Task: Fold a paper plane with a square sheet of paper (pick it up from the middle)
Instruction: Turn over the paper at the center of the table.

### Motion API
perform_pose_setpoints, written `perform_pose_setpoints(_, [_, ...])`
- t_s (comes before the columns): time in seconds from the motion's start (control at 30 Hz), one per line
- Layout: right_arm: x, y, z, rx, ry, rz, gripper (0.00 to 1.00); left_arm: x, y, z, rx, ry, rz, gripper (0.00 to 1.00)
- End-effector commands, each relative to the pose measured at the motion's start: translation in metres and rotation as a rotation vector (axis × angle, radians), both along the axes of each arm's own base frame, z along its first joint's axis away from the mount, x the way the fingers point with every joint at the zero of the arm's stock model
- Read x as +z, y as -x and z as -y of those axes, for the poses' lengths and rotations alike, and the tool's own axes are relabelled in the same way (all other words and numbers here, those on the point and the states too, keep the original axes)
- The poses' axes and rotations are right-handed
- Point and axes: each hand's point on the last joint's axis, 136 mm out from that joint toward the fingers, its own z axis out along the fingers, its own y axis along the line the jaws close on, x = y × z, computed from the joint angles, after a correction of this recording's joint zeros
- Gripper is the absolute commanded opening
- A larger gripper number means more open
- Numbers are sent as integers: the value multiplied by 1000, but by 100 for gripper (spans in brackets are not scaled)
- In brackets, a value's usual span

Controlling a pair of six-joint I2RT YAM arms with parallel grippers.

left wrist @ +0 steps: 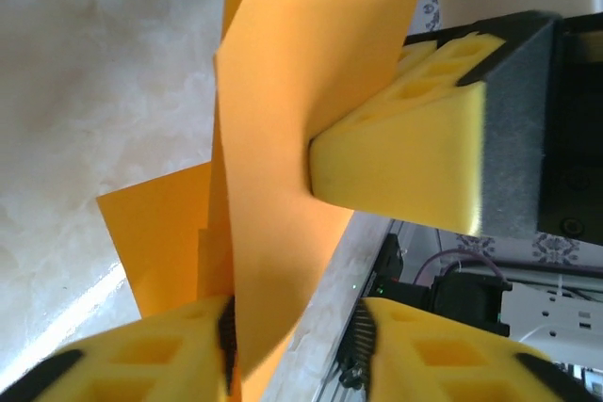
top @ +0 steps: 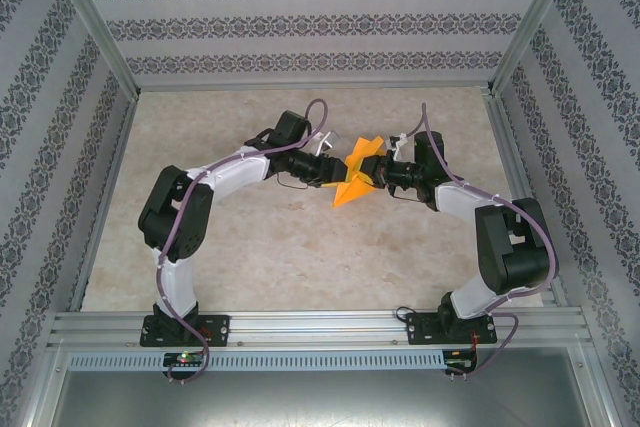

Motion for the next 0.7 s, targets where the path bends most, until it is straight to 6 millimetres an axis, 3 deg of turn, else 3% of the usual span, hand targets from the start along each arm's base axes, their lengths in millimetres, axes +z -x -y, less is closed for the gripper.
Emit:
perform_pose_setpoints(0.0, [20,-2,-5,31,-5,76,7,32,-8,-15,61,3,98,50])
perform_pose_setpoints(0.23, [33,-2,-6,33,-17,99,5,23,-10,-36,139,-22,98,63])
perform_pose_setpoints(0.37, [41,-2,-7,37,-22,110,4,28,-12,-32,160,73,98,68])
perform_pose_setpoints(0.67, [52,-1,-14,48,-31,125,4,37,-11,-18,154,219,40,69])
